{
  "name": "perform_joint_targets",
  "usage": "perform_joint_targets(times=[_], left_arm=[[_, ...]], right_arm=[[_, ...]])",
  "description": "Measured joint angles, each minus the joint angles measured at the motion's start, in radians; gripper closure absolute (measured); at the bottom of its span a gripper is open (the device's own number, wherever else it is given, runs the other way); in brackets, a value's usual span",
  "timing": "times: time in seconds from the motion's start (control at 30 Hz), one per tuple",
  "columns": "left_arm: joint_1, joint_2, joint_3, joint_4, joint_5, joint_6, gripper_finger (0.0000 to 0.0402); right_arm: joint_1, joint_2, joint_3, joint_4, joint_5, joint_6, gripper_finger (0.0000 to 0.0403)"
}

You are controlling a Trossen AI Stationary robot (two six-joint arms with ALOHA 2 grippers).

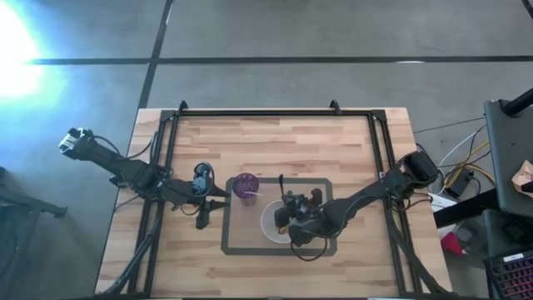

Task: Pick & Place Utensil
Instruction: Put the blue fork on the white bowl

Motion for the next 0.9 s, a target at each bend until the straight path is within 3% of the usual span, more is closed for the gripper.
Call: perform_joint_targets(times=[0.2,0.9], left_arm=[[0.0,0.0,0.0,0.0,0.0,0.017,0.0278],[0.0,0.0,0.0,0.0,0.0,0.018,0.0278]], right_arm=[[0.0,0.0,-0.05,0.126,-0.004,-0.135,0.039],[0.0,0.0,-0.129,0.19,-0.132,-0.138,0.039]])
